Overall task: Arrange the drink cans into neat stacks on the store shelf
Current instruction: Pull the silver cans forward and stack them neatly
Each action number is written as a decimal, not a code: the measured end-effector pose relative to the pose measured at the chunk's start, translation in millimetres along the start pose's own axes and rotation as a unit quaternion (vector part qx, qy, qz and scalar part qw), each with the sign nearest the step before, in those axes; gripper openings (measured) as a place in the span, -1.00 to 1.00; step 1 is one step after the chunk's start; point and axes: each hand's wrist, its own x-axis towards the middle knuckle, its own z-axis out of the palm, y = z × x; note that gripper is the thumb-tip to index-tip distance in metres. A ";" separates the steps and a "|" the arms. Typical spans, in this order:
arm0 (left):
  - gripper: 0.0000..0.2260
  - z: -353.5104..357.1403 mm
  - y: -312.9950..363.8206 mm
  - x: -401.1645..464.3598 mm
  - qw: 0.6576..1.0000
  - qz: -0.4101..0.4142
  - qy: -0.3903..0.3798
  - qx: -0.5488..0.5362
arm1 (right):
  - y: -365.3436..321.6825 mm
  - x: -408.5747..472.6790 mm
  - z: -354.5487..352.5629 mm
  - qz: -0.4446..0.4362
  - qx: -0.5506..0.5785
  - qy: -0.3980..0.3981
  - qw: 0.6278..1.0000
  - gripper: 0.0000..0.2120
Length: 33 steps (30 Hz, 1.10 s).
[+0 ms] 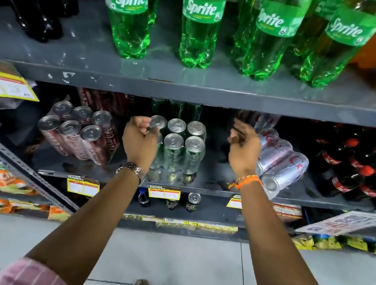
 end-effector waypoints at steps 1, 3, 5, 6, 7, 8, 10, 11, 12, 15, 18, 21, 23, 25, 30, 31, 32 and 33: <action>-0.85 9.2 10.0 -3.7 1.000 0.021 -0.013 -0.016 | -1.8 -1.7 -12.0 -0.002 0.004 0.051 0.999 -0.58; -0.84 36.2 29.6 -12.5 0.994 0.062 -0.077 -0.043 | -3.2 -4.2 -40.1 0.003 -0.014 0.160 0.987 -0.71; -0.82 67.1 44.7 -24.0 0.980 0.078 -0.173 -0.061 | 0.1 -5.0 -69.0 0.019 -0.012 0.245 0.969 -0.80; -0.81 82.1 49.0 -29.3 0.971 0.075 -0.220 -0.054 | 2.2 -4.6 -80.6 0.033 -0.009 0.278 0.960 -0.81; -0.80 98.2 51.1 -35.4 0.961 0.069 -0.264 -0.034 | 5.5 -4.1 -92.8 0.054 -0.016 0.307 0.950 -0.81; -0.77 113.7 51.5 -41.0 0.952 0.061 -0.301 -0.006 | 9.9 -1.9 -103.6 0.084 -0.036 0.321 0.943 -0.78; -0.66 142.2 52.1 -51.6 0.930 0.057 -0.359 0.064 | 18.2 4.1 -122.6 0.173 -0.112 0.302 0.931 -0.66; -0.60 153.9 52.2 -54.8 0.916 0.061 -0.383 0.103 | 24.2 8.1 -128.9 0.227 -0.152 0.270 0.923 -0.57; -0.54 166.4 53.7 -58.4 0.901 0.064 -0.406 0.139 | 30.1 12.6 -136.8 0.275 -0.180 0.232 0.915 -0.49; -0.41 199.8 57.1 -62.5 0.865 0.062 -0.445 0.224 | 46.0 26.9 -152.9 0.321 -0.144 0.098 0.931 -0.40; -0.35 225.6 56.5 -62.7 0.848 0.026 -0.460 0.260 | 56.6 35.6 -159.8 0.294 -0.123 0.072 0.945 -0.46; -0.45 241.9 54.1 -64.6 0.855 0.010 -0.447 0.261 | 65.2 44.2 -160.1 0.283 -0.110 0.078 0.950 -0.46; -0.55 247.8 50.0 -68.6 0.866 0.018 -0.425 0.262 | 71.5 48.9 -162.1 0.287 -0.119 0.079 0.947 -0.40; -0.56 249.9 46.5 -70.4 0.870 0.010 -0.412 0.271 | 77.7 52.8 -163.6 0.291 -0.116 0.078 0.946 -0.40; -0.61 242.8 43.7 -69.4 0.892 -0.093 -0.398 0.195 | 79.6 67.2 -163.4 0.272 -0.064 0.011 0.960 -0.67; -0.66 239.9 41.6 -69.0 0.896 -0.109 -0.395 0.173 | 76.7 69.1 -163.6 0.274 -0.057 -0.010 0.960 -0.76; -0.68 235.8 40.0 -69.8 0.899 -0.119 -0.390 0.157 | 73.8 69.8 -164.2 0.279 -0.058 -0.027 0.958 -0.83; -0.71 230.6 39.9 -70.8 0.904 -0.127 -0.383 0.142 | 72.2 70.7 -164.3 0.276 -0.064 -0.032 0.958 -0.84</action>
